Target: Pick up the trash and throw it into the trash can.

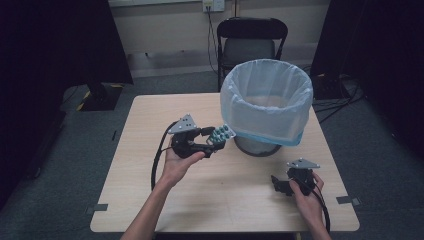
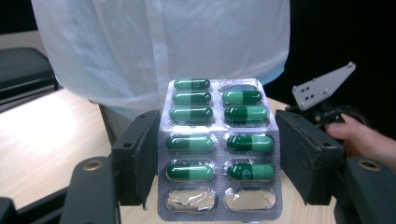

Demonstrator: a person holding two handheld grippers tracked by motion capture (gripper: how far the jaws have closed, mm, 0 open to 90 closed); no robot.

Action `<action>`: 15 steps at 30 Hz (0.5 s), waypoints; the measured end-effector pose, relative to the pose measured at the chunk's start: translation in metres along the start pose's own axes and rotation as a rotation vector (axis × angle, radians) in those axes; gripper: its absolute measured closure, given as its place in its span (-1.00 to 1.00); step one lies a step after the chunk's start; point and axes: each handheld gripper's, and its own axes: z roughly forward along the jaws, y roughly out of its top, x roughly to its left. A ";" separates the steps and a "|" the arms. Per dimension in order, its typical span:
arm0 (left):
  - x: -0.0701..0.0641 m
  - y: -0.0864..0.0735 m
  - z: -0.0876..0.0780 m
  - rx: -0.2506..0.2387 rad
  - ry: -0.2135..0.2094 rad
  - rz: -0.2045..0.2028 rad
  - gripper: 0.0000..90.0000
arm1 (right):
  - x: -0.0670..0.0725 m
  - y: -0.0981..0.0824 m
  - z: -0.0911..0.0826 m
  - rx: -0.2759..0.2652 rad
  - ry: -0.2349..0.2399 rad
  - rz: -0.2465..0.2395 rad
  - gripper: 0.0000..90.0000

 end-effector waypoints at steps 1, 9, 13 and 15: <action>0.000 0.003 0.000 0.003 0.005 0.013 -0.24 | 0.000 0.000 0.000 0.000 0.000 0.000 -0.75; 0.003 0.029 -0.003 -0.030 -0.017 0.040 -0.24 | 0.000 0.000 0.000 0.000 0.000 -0.001 -0.75; 0.003 0.039 -0.002 -0.032 -0.011 0.059 -0.24 | 0.000 0.000 0.000 -0.001 0.002 -0.001 -0.75; 0.003 0.048 0.000 -0.047 -0.033 0.066 -0.24 | 0.000 0.000 0.000 0.000 0.000 -0.001 -0.75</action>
